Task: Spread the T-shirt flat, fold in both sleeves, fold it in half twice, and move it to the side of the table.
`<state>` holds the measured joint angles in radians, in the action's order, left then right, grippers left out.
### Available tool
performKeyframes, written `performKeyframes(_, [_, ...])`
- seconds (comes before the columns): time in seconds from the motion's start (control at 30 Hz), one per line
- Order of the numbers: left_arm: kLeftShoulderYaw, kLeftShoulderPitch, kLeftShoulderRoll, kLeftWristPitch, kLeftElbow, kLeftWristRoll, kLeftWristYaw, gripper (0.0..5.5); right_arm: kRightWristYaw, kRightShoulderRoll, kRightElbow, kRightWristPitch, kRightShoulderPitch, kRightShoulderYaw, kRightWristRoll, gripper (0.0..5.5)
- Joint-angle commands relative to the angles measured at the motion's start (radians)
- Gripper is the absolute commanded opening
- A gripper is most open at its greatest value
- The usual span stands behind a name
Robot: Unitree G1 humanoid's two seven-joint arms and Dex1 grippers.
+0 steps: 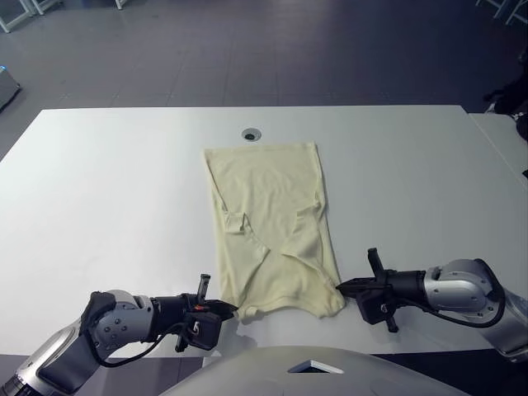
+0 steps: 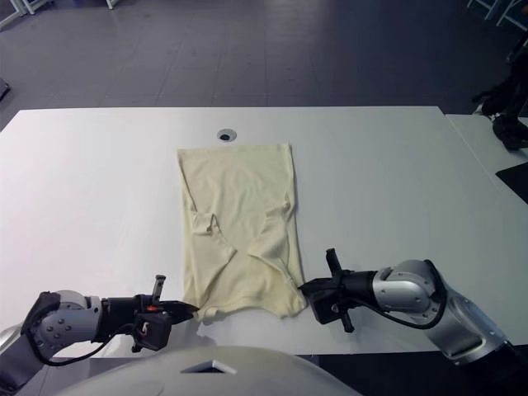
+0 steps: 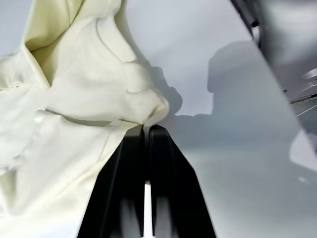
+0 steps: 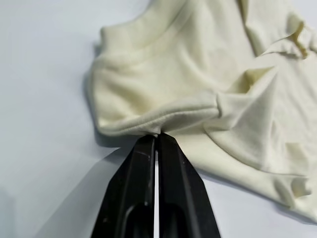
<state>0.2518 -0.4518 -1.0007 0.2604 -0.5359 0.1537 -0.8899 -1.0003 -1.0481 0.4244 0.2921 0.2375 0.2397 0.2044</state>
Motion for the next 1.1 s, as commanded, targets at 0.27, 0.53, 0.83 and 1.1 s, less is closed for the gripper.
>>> performKeyframes(0.27, [-0.057, -0.023, -0.027, -0.353, -0.168, -0.301, -0.129, 0.00, -0.196, -0.106, 0.100, -0.201, -0.025, -0.060, -0.226, 0.02])
performKeyframes(0.53, [-0.084, -0.014, -0.065, -0.527, -0.235, -0.466, -0.202, 0.00, -0.303, -0.177, 0.204, -0.424, 0.003, -0.082, -0.368, 0.02])
performKeyframes(0.83, [-0.119, -0.020, -0.109, -0.656, -0.290, -0.595, -0.251, 0.00, -0.387, -0.223, 0.248, -0.572, 0.027, -0.112, -0.513, 0.02])
performKeyframes(1.1, [-0.136, 0.032, -0.109, -0.759, -0.291, -0.704, -0.270, 0.00, -0.446, -0.244, 0.236, -0.689, -0.014, -0.117, -0.612, 0.02])
